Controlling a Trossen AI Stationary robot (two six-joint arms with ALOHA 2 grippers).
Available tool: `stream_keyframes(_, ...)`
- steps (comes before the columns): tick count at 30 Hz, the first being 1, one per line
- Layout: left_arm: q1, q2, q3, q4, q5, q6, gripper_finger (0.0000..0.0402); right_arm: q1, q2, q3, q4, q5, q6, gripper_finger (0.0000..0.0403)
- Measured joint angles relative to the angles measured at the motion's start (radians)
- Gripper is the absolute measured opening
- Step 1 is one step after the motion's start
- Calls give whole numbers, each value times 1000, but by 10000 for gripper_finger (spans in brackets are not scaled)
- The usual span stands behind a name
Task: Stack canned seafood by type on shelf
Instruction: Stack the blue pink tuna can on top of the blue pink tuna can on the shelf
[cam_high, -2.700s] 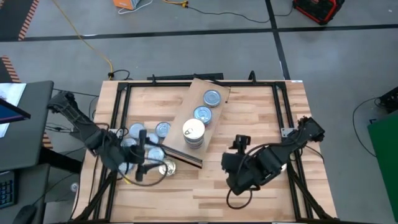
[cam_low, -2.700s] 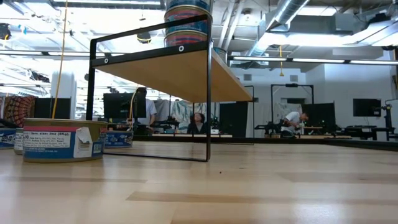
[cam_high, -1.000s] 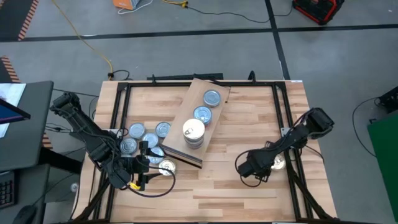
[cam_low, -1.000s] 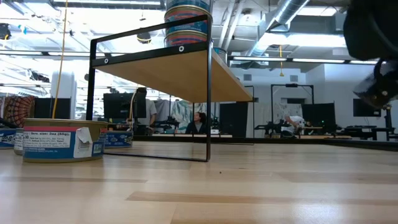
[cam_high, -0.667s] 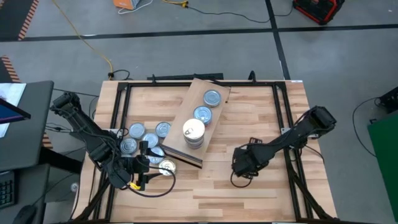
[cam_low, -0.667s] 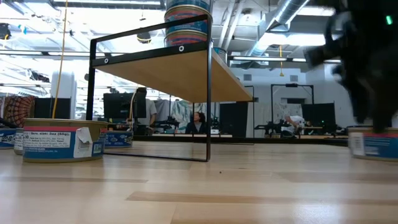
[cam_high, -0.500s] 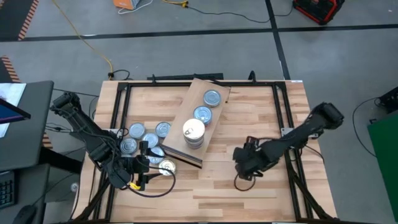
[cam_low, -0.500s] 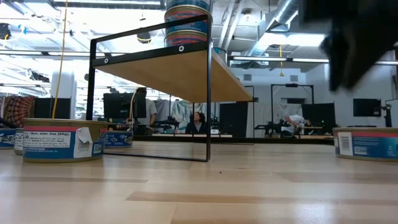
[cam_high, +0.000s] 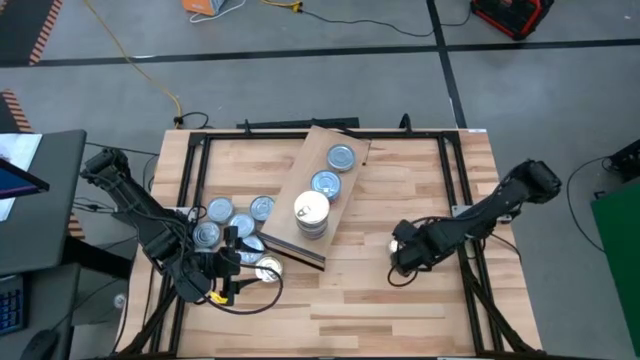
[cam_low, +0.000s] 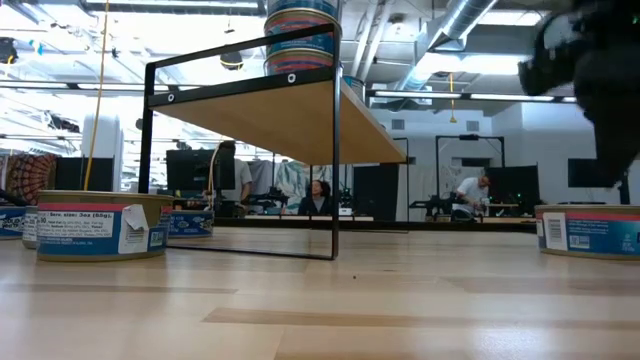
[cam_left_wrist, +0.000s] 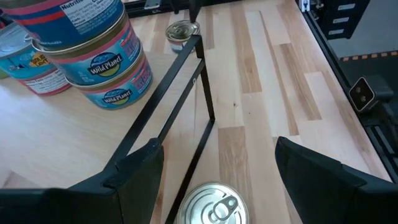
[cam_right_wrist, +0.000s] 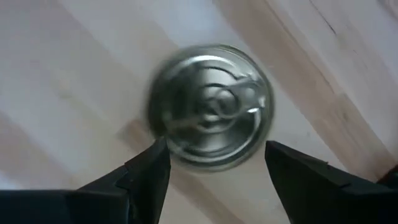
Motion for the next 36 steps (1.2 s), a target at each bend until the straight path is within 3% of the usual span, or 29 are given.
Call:
stream_keyframes(16,0,0,0,-9,3,-11,295,62,6,-123,120,-29,113,291)
stream_keyframes(24,10,0,0,-24,-8,-2,295,162,11,-142,290,229,161,291)
stream_keyframes(28,44,0,0,-12,-22,14,295,130,13,-143,419,415,44,291)
stream_keyframes(30,58,0,0,-8,-22,14,295,108,13,-141,489,456,-54,291)
stream_keyframes(32,67,0,0,-3,-10,9,295,90,7,-118,513,430,-159,291)
stream_keyframes(36,68,0,0,-2,22,-6,295,76,-4,-58,455,247,-222,291)
